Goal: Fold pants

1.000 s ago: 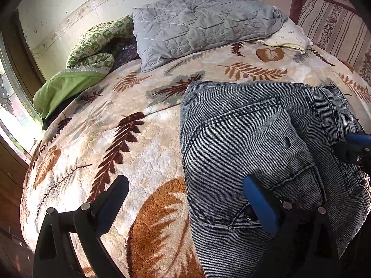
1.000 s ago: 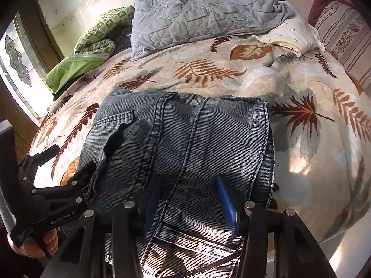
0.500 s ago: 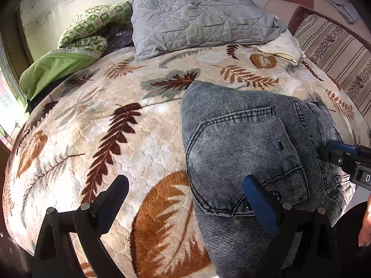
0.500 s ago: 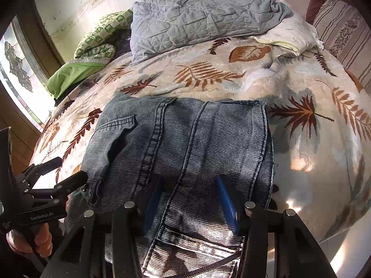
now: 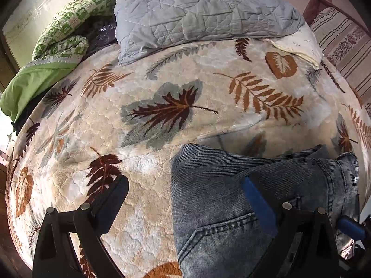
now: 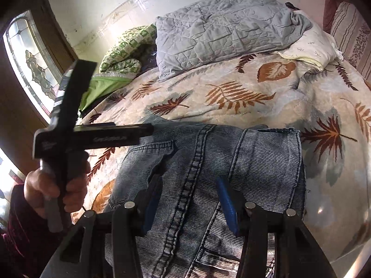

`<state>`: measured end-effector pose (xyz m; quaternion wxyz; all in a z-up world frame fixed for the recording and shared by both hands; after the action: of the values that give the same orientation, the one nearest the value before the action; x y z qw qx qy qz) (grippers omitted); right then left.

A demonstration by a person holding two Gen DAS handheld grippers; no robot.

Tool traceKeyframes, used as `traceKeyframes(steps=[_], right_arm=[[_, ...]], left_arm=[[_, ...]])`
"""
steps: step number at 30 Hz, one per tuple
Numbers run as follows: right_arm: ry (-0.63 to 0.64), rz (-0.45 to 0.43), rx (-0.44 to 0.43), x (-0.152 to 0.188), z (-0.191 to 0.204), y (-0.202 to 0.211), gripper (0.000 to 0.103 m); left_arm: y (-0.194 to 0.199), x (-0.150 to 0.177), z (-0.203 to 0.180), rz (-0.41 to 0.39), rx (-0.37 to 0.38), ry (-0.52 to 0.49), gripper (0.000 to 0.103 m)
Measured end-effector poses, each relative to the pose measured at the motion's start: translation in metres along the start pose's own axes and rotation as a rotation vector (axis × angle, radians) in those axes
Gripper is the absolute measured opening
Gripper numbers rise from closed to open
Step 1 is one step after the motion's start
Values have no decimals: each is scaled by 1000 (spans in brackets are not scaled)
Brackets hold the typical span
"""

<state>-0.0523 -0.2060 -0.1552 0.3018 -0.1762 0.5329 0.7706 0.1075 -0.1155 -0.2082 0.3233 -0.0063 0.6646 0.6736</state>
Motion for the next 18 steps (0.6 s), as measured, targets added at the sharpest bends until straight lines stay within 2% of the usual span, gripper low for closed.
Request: traceKeyframes(steps=[3, 5, 9, 15, 18], right_arm=[[29, 43, 13, 7, 2, -10, 52], [60, 63, 27, 10, 3, -16, 53], [77, 90, 20, 14, 0, -22, 53], [96, 72, 24, 13, 2, -17, 53], [114, 35, 11, 12, 9, -8, 53]], left_arm=[[-25, -2, 7, 42, -23, 49, 101], [-38, 1, 11, 82, 4, 81, 101], [-41, -1, 13, 75, 21, 88, 101], [-10, 0, 31, 22, 55, 129, 100], [11, 9, 47, -13, 36, 141, 100]])
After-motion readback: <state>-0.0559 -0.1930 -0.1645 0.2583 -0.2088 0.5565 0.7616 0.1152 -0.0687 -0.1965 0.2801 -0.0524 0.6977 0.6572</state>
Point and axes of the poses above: each gripper's, at about its wrist camera, not at the fingertips, and y roughly against the way its jaws point, z to its left, x to its underside, the point moved 9 cm from there along -y, roughly the way its jaws point, and after that the axes turned 4 degrees about z, right-handed, at the moved point
